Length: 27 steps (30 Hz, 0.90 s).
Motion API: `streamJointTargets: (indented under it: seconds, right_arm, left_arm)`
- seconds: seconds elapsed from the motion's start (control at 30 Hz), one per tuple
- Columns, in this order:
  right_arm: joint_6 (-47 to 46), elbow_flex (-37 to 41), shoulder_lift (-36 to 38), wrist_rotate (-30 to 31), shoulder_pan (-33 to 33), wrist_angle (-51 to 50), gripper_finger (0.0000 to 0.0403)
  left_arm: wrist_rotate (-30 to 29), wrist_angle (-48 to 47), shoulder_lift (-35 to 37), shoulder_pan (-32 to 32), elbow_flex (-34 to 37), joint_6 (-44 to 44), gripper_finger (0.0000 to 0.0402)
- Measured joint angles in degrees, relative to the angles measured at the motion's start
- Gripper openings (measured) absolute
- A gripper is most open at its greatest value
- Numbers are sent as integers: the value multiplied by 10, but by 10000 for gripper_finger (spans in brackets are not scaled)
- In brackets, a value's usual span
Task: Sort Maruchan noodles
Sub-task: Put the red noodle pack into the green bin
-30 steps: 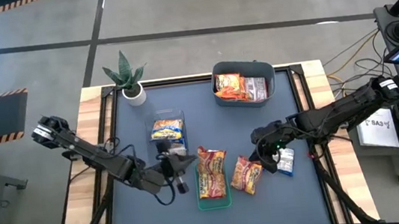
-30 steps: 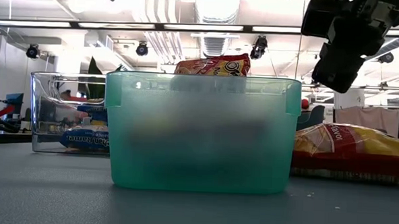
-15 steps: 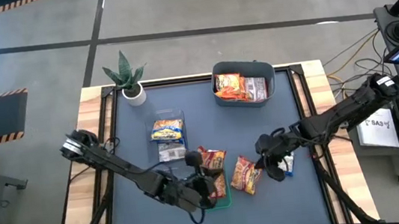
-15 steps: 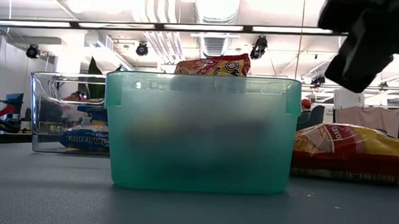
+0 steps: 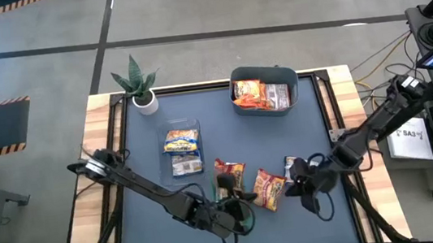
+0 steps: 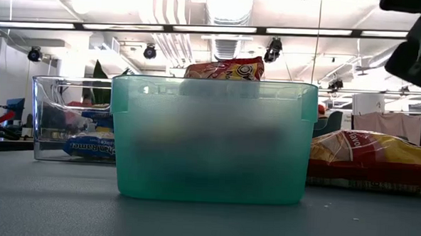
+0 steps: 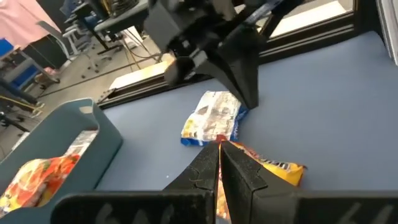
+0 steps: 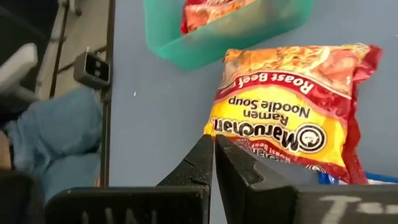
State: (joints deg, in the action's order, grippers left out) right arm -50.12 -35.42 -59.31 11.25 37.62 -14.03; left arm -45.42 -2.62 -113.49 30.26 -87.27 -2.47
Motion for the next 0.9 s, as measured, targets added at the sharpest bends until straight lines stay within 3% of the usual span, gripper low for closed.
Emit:
streamJointTargets:
  seconds: [0.23,0.53,0.9]
  right_arm:
    - [-47,0,0,95,64,0,9]
    - [-115,0,-16,181,135,0,9]
    - [-144,0,-55,188,140,0,9]
  left_arm:
    - [1,-19,-54,1,-51,-4,0]
    - [10,-14,-64,-4,-57,-14,0]
    - [32,22,-64,-7,-57,-7,0]
